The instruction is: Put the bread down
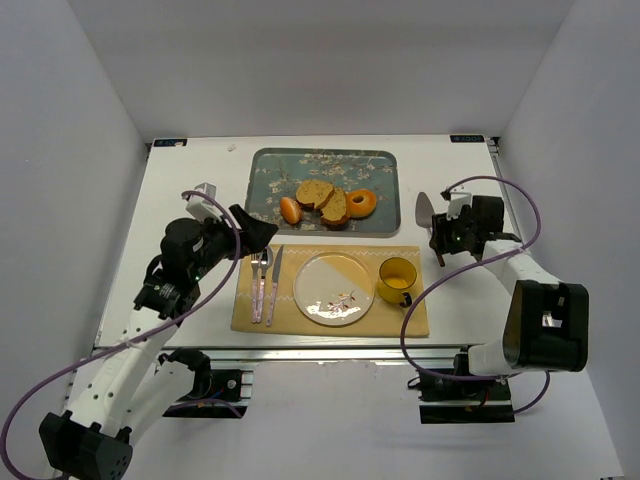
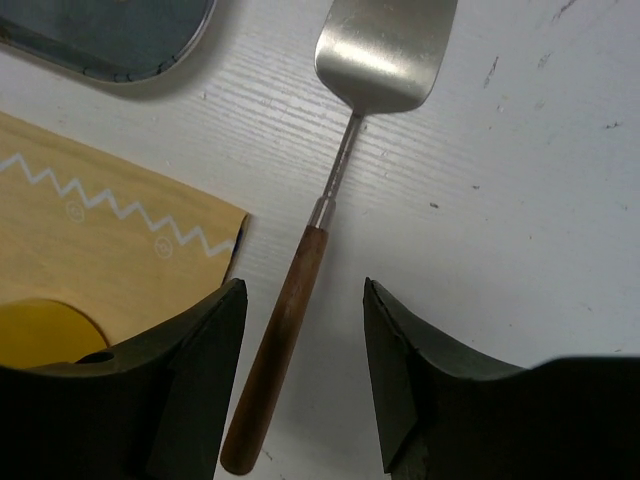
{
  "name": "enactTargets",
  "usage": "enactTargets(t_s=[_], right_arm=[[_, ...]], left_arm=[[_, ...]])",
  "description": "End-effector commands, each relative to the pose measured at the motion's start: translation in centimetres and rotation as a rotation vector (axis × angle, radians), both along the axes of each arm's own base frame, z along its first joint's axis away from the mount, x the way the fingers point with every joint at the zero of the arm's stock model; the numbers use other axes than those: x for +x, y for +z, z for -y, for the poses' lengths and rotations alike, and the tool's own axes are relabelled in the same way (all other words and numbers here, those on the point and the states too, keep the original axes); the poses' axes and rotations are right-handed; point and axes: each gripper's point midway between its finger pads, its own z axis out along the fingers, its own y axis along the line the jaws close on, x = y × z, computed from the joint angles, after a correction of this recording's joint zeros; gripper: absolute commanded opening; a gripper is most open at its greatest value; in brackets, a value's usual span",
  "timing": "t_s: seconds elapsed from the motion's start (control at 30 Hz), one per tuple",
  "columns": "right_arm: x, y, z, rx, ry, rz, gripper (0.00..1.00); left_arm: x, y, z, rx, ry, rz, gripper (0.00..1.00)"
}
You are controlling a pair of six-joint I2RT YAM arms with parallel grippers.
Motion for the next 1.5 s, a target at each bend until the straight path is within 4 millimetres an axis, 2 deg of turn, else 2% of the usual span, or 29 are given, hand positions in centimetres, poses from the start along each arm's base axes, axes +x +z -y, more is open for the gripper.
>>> enactTargets(t_s=[0.0,0.1,0.13,0.3,0.8,1.13,1.23,1.47], right_arm=[[1.7,0.6,-0.2,-0.023,-0.048,0.084,0.56],[1.5,-0.4,0.3,-0.039,-0.084,0.082,0.56],[1.6,-0.8,-0.7,-0.036,-0.064,0.084,0.55],[1.3,-2.2,-1.1,-0.038,-0.104,0.07,0.51],[1.5,-3.3,-0.3,-0.041,-0.195,0.096,0.41],[1.7,-4.0,-0.4,-0.037,-0.193,0.078,0.39],[1.5,-4.1,-0.5,-0.035,-0.193,0.073,0.34],[1.2,-3.7,-0.5,-0.037,-0.189,0.075,0.14]], left_arm=[[0.3,-0.7,0.5,-0.006,-0.021,-0.01,0.98],[0.5,-0.8,0.6,-0.011,-0.025,-0.009,0.98],[0.6,-0.9,0.7,-0.01,-0.026,-0.012,0.98],[0.7,-1.1,0.9,-0.016,-0.034,-0.017,0.98],[0.4,-1.8,0.9,-0.032,-0.033,-0.029,0.98],[0.0,-2.0,0.6,-0.036,-0.022,-0.032,0.98],[0.0,-2.1,0.6,-0.037,-0.02,-0.036,0.98],[0.1,-1.8,0.6,-0.038,-0.02,-0.031,0.98]])
